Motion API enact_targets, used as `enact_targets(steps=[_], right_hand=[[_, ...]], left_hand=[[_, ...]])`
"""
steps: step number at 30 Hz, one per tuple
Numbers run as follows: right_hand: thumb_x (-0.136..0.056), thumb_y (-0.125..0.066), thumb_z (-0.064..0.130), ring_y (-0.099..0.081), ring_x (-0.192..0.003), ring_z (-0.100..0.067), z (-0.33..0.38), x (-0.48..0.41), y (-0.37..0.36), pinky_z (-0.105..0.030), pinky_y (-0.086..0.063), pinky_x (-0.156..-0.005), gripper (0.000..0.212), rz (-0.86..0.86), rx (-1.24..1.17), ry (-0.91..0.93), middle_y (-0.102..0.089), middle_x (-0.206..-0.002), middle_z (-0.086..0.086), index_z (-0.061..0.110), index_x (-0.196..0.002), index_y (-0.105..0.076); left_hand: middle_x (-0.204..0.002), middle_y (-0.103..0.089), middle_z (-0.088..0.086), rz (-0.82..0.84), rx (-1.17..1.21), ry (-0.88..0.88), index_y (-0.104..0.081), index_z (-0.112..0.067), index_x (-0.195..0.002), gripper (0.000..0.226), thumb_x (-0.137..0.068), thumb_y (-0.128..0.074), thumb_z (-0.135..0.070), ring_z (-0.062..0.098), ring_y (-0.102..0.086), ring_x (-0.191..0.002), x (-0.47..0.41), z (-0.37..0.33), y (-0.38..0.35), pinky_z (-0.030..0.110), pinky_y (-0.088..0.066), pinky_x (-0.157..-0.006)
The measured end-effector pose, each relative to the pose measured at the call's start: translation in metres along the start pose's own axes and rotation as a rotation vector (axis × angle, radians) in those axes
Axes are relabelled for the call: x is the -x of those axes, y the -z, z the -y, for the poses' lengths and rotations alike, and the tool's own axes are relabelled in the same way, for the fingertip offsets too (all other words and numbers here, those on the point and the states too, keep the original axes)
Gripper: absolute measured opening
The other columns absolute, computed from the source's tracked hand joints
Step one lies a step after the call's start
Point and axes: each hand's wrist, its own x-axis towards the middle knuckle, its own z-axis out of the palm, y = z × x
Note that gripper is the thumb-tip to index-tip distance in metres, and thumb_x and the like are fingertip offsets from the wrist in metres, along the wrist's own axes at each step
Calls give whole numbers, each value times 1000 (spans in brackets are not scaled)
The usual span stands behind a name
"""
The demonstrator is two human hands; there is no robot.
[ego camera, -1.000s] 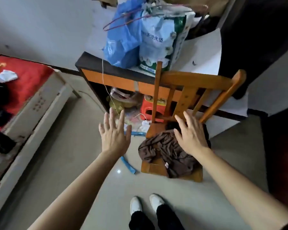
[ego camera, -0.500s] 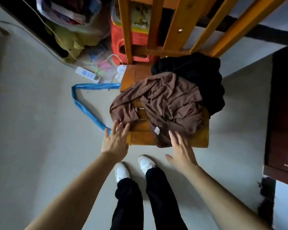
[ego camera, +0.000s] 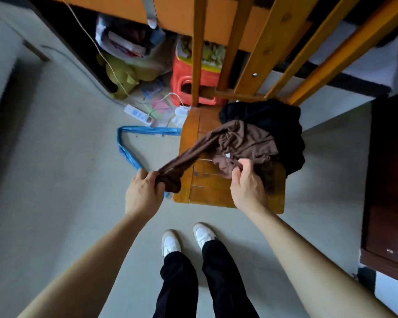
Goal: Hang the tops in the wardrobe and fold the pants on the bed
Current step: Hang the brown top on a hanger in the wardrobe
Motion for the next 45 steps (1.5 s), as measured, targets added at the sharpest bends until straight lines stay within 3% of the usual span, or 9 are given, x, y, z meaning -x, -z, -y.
enact_targets(steps=[5, 10, 14, 21, 28, 33, 38, 40, 45], right_hand=[[-90, -61, 27, -63, -103, -29, 122, -9, 86, -37, -47, -89, 23, 30, -239, 86, -70, -106, -6, 17, -111, -60], [-82, -70, 10, -67, -92, -11, 241, 25, 152, -3, -41, -74, 22, 199, -256, 367, -71, -91, 7, 18, -102, -69], [-92, -61, 31, -67, -96, -32, 338, 66, 178, -33, -49, -73, 17, 319, -135, 612, -75, -94, -8, 19, -89, -73], [-93, -62, 43, -48, -51, -8, 476, 162, 174, -19, -35, -50, 45, 595, -357, 823, -48, -48, 13, 16, -56, -64], [-92, -65, 38, -58, -69, -21, 563, 319, 141, -34, -45, -68, 39, 1058, -475, 819, -63, -77, -10, 0, -86, -72], [-91, -65, 39, -74, -76, -20, 610, 446, 115, -30, -59, -70, 35, 1252, -372, 851, -77, -90, -10, 5, -93, -73], [-90, -62, 35, -66, -65, -17, 656, 562, 76, -25, -50, -62, 31, 1136, -234, 1249, -68, -71, 1, 9, -75, -71], [-89, -63, 24, -64, -84, -12, 667, 599, 56, -27, -50, -79, 22, 1053, -69, 1528, -68, -93, 4, 12, -103, -75], [-72, -86, 36, -64, -99, -8, 661, 687, 8, -23, -49, -91, 73, 1207, 429, 1827, -67, -109, 10, 31, -137, -53]], left_hand=[[-90, -47, 3, -270, 122, 174, -65, -9, -90, 22, -95, -46, -18, 28, -53, -90, 13, -7, 143, 35, -41, -72], [-77, -62, 14, -493, 381, 420, -61, -4, -72, 39, -87, -34, -29, 35, -61, -76, 64, 1, 296, 38, -46, -67], [-80, -67, 15, -673, 498, 542, -61, -7, -73, 37, -91, -35, -26, 33, -60, -78, 138, 28, 387, 42, -48, -74], [-92, -61, 8, -1070, 553, 875, -56, -11, -95, 24, -93, -50, -33, 29, -57, -92, 306, 112, 461, 40, -45, -84], [-97, -61, 5, -1402, 668, 1139, -56, -11, -108, 28, -88, -65, -29, 24, -57, -90, 479, 175, 467, 28, -40, -79], [-109, -63, 19, -1494, 942, 1031, -55, -1, -119, 32, -88, -65, -4, 31, -64, -92, 577, 214, 462, 43, -56, -82], [-76, -62, 13, -1610, 1273, 876, -61, -5, -90, 8, -92, -57, 2, 15, -62, -48, 662, 239, 475, 23, -50, -43], [-84, -64, 15, -1682, 1229, 765, -59, -2, -100, 7, -94, -57, 1, 21, -67, -62, 692, 246, 497, 29, -56, -51], [-93, -66, 11, -1699, 1064, 423, -58, -4, -106, 15, -95, -55, 5, 20, -66, -79, 742, 235, 558, 33, -57, -71]])
